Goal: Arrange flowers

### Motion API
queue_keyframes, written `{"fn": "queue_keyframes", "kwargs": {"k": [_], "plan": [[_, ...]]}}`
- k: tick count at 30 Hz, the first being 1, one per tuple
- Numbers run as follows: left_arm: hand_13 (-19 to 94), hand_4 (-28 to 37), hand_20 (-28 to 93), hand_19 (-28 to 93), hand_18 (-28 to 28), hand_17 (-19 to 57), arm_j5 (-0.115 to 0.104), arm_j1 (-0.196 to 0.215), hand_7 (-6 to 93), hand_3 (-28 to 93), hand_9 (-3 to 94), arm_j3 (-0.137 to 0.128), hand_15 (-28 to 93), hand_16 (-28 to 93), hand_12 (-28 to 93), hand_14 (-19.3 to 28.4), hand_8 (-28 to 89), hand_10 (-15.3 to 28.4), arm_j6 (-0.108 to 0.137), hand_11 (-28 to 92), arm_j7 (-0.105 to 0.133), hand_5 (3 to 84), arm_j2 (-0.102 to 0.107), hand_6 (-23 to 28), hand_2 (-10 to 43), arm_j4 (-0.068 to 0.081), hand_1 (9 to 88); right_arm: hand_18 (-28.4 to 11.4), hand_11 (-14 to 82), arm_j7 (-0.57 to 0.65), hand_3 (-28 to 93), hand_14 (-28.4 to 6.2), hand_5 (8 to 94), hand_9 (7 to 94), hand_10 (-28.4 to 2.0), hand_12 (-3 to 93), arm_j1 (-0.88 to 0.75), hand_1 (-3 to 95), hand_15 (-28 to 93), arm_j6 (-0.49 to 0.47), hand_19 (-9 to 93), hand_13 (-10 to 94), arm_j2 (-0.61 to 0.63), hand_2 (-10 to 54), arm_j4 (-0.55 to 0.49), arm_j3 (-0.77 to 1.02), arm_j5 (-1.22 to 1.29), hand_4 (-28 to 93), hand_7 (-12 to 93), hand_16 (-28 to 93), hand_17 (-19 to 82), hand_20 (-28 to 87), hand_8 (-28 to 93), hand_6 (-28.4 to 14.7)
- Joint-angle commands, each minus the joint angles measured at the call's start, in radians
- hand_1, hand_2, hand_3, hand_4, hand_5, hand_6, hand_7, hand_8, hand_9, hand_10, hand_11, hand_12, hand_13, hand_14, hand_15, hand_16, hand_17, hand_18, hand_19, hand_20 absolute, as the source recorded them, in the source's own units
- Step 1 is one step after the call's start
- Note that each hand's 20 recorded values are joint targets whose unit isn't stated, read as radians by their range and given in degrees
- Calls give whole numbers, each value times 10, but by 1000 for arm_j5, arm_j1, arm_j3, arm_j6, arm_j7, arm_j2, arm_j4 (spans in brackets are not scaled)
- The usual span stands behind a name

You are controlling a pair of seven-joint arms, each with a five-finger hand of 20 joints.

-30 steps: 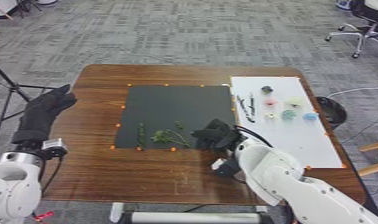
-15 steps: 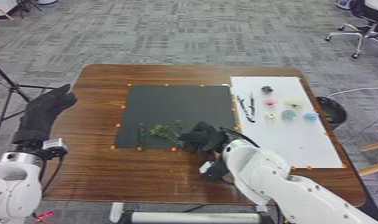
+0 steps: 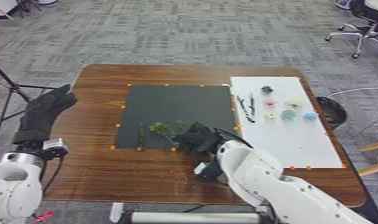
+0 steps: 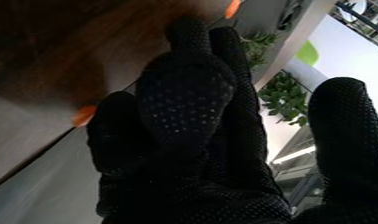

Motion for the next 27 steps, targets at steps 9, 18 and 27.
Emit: {"fn": "queue_keyframes", "kwargs": {"k": [9, 18, 27], "plan": [[371, -283, 150, 54, 120, 21, -11, -2, 96, 730, 434, 4, 143, 20, 119, 162, -67, 131, -4, 156, 3, 424, -15, 20, -2, -5, 174, -158, 116, 8, 545, -40, 718, 803, -165, 158, -14, 256, 497, -49, 932, 937, -2, 72, 1, 62, 1, -81, 181, 284, 606, 405, -59, -42], [371, -283, 150, 54, 120, 21, -15, 19, 96, 732, 434, -14, 143, 20, 118, 163, -67, 131, -6, 155, -1, 425, -9, 20, -3, -15, 173, -162, 171, -27, 579, -42, 727, 823, -159, 207, 69, 323, 461, -21, 932, 936, 114, -41, -59, 250, -123, -71, 219, 318, 584, 397, -46, -44], [368, -283, 150, 54, 120, 21, -1, 12, 97, 732, 435, -2, 146, 22, 120, 165, -67, 131, -19, 156, -6, 424, -1, 19, -3, -22, 174, -149, 226, -39, 600, -53, 633, 724, -166, 262, 247, 357, 496, -114, 929, 876, 154, -95, 142, 148, -500, -82, 256, 357, 571, 409, -42, -59]]}}
